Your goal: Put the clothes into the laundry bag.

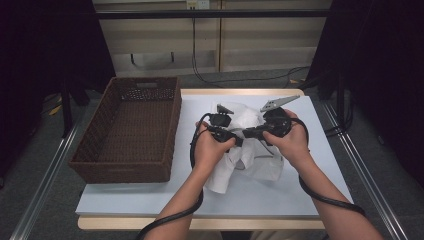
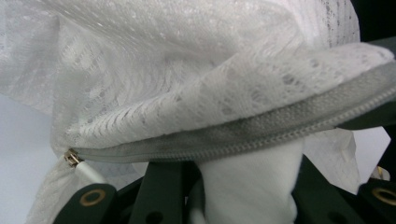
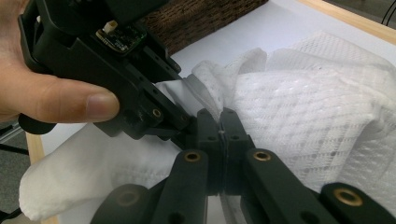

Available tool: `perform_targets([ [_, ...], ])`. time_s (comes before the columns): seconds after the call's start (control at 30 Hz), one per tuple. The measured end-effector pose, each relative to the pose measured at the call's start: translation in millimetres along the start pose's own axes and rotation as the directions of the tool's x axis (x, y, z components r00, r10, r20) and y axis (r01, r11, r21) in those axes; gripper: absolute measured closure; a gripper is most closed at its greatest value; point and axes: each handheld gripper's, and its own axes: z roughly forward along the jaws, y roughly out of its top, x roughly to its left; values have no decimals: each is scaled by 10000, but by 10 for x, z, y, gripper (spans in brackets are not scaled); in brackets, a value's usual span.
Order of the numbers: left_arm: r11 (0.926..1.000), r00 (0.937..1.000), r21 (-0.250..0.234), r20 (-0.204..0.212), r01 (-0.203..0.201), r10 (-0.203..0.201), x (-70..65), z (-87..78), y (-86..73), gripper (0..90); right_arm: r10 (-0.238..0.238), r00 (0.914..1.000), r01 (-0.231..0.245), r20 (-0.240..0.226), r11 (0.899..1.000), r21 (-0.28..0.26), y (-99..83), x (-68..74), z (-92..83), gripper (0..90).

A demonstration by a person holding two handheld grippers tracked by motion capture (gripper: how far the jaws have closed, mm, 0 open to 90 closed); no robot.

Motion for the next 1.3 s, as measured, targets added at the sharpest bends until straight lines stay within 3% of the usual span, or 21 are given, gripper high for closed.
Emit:
perform_targets([
  [0.07, 9992, 9996, -306, -42, 273, -274, 3, 48, -7, 728, -66, 10000, 66, 65, 10000, 41, 11, 10, -6, 900],
  [0.17, 9988, 9994, -354, -128, 326, -330, 12, 109, -23, 721, -54, 10000, 54, 41, 10000, 58, 13, 12, -1, 900],
  [0.23, 9989, 9995, -369, -156, 279, -285, 19, 125, -31, 709, -61, 10000, 61, 78, 9999, 91, 12, 14, 2, 900],
  [0.27, 9997, 9998, -234, -203, 64, -69, 36, 130, -37, 703, -81, 9999, 81, 64, 9999, 96, 4, 11, 16, 900],
  [0.4, 9990, 9995, -392, -257, 195, -205, 41, 183, -62, 680, -30, 9999, 27, 123, 9998, 209, -22, -5, 40, 900],
  [0.53, 9995, 9992, -173, -314, -258, 253, 41, 173, -54, 630, 1, 9999, -5, 169, 9997, 231, -36, -19, 48, 900],
  [0.6, 9994, 9991, -189, -318, -275, 269, 11, 175, -56, 575, 50, 9998, -55, 177, 9997, 253, -43, -29, 47, 900],
  [0.67, 9987, 9984, 95, -278, -495, 497, 14, 151, -57, 545, 55, 9997, -61, 243, 9996, 265, -47, -31, 50, 900],
  [0.77, 9992, 9987, 52, -303, -401, 402, -13, 139, -69, 506, 31, 9996, -40, 280, 9995, 308, -52, -31, 54, 900],
  [0.83, 9988, 9980, 173, -414, -469, 476, -46, 96, -82, 409, 55, 9997, -63, 256, 9995, 325, -63, -37, 57, 900],
  [0.87, 9958, 9952, 333, -468, -850, 865, -46, 71, -88, 380, 59, 9995, -70, 320, 9994, 342, -66, -38, 55, 900],
  [0.97, 9945, 9934, 368, -561, -982, 1002, -72, 34, -106, 328, 73, 9995, -83, 321, 9994, 340, -73, -44, 54, 900],
  [1.03, 9938, 9911, 269, -755, -1076, 1094, -90, 10, -124, 221, 103, 9995, -112, 287, 9994, 319, -79, -52, 51, 900],
  [1.3, 9897, 9883, 748, -827, -1218, 1279, -61, 31, -281, 126, 88, 9994, -100, 340, 9994, 338, -81, -65, 33, 900],
])
